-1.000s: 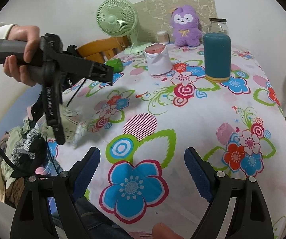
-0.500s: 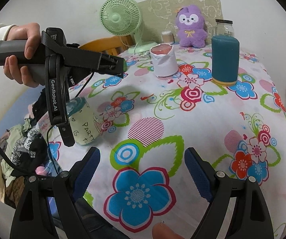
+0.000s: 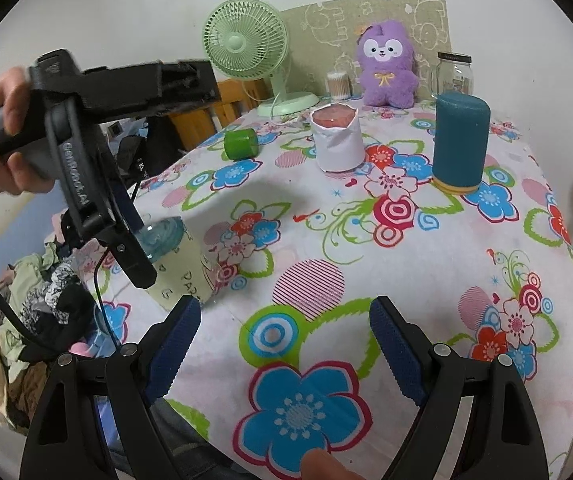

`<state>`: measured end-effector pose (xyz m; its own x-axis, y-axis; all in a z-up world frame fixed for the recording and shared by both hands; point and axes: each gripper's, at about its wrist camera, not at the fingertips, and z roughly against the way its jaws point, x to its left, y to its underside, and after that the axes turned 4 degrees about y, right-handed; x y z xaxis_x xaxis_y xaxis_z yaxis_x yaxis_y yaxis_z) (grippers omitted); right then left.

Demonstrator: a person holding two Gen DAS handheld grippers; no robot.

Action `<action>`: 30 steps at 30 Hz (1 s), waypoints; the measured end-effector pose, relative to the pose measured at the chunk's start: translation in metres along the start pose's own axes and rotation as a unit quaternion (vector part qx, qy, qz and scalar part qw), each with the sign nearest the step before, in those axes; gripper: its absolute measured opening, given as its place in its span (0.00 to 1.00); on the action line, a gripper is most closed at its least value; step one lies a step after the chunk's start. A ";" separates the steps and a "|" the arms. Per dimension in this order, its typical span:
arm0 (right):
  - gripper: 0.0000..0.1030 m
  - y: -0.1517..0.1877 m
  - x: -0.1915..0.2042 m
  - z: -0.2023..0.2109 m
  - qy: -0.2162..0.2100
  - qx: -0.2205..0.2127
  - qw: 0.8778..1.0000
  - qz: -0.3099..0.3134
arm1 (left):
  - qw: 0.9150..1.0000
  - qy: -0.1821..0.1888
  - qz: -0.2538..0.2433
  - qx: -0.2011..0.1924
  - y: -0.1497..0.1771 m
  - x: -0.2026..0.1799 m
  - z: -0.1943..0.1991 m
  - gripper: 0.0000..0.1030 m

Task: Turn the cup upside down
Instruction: 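Lower the inverted cup onto the tablecloth and open the left gripper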

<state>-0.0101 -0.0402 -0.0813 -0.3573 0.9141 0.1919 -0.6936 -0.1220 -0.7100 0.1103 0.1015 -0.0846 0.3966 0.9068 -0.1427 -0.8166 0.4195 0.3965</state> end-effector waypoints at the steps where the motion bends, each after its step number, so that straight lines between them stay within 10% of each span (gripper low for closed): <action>1: 0.86 -0.002 0.001 0.000 0.000 0.000 1.000 -0.001 | 1.000 0.006 -0.001 -0.013 0.003 0.000 0.004 0.91; 15: 0.86 -0.030 0.030 0.012 0.009 -0.019 1.000 0.001 | 0.985 0.067 0.007 -0.159 0.060 0.005 0.039 0.91; 30: 0.86 -0.052 0.056 0.016 0.046 -0.038 0.998 0.006 | 0.928 0.078 0.046 -0.362 0.108 0.031 0.047 0.91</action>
<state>-0.0046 0.0107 -0.0228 -0.3034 0.9450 0.1221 -0.6383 -0.1064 -0.7624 0.0539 0.1733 -0.0033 0.2920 0.9111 -0.2909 -0.9342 0.2066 -0.2908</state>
